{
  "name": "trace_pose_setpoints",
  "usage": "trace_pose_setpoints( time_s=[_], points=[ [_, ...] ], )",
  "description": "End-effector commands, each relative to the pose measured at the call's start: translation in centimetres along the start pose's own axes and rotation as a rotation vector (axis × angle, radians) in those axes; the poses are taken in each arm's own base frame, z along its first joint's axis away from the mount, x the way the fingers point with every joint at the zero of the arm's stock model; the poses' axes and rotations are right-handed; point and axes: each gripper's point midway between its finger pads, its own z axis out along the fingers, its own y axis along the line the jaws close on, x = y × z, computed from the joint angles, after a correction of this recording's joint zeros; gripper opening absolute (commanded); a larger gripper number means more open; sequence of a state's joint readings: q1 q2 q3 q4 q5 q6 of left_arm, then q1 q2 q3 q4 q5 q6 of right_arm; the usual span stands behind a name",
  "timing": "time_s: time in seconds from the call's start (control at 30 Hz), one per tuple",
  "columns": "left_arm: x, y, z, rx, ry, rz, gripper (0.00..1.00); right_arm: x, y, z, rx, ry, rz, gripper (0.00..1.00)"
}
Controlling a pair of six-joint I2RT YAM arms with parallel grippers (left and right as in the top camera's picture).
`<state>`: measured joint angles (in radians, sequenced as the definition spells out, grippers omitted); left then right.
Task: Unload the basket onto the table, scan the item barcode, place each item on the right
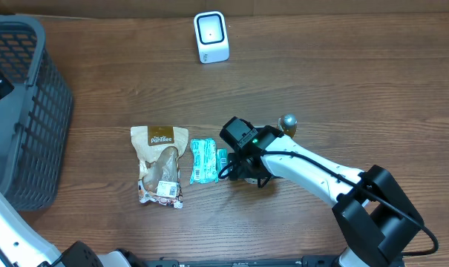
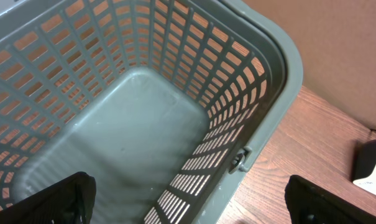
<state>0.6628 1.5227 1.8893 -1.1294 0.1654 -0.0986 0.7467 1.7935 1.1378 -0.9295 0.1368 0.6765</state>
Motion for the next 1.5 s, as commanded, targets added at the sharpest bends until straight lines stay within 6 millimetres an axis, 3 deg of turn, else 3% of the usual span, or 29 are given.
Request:
trace_pose_setpoints(
  time_s=[0.0,0.13,0.3,0.5,0.7,0.93,1.13,1.23,1.27,1.47],
  points=[
    [0.2,-0.2,0.3,0.012,0.008,-0.006,1.00,-0.3,0.1,-0.4,0.001,0.000,0.226,1.00],
    [0.2,-0.2,0.3,0.012,0.008,-0.006,0.99,0.1,0.3,-0.4,-0.009,0.022,0.271,0.95],
    [0.2,-0.2,0.3,0.012,0.008,-0.006,1.00,0.2,0.4,-0.5,-0.017,0.030,0.268,0.75],
    [0.2,-0.2,0.3,0.012,0.008,-0.006,1.00,-0.3,0.9,-0.5,-0.040,0.010,0.248,0.74],
    [0.2,-0.2,0.3,0.012,0.008,-0.006,1.00,-1.1,1.6,-0.5,-0.072,-0.021,0.160,0.56],
    [0.2,-0.2,0.3,0.012,0.008,-0.006,1.00,-1.5,1.9,-0.5,-0.081,-0.042,-0.034,0.58],
    [0.2,-0.2,0.3,0.012,0.008,-0.006,1.00,-1.5,1.9,-0.5,-0.078,-0.049,-0.189,0.66],
    [0.2,-0.2,0.3,0.012,0.008,-0.006,1.00,-1.5,2.0,-0.5,-0.081,-0.052,-0.187,0.79],
    [0.2,-0.2,0.3,0.012,0.008,-0.006,0.99,-1.5,2.0,-0.5,-0.081,-0.051,-0.186,1.00],
    [0.2,-0.2,0.3,0.012,0.008,-0.006,1.00,-1.6,2.0,-0.5,-0.082,-0.047,-0.086,1.00]
  ],
)
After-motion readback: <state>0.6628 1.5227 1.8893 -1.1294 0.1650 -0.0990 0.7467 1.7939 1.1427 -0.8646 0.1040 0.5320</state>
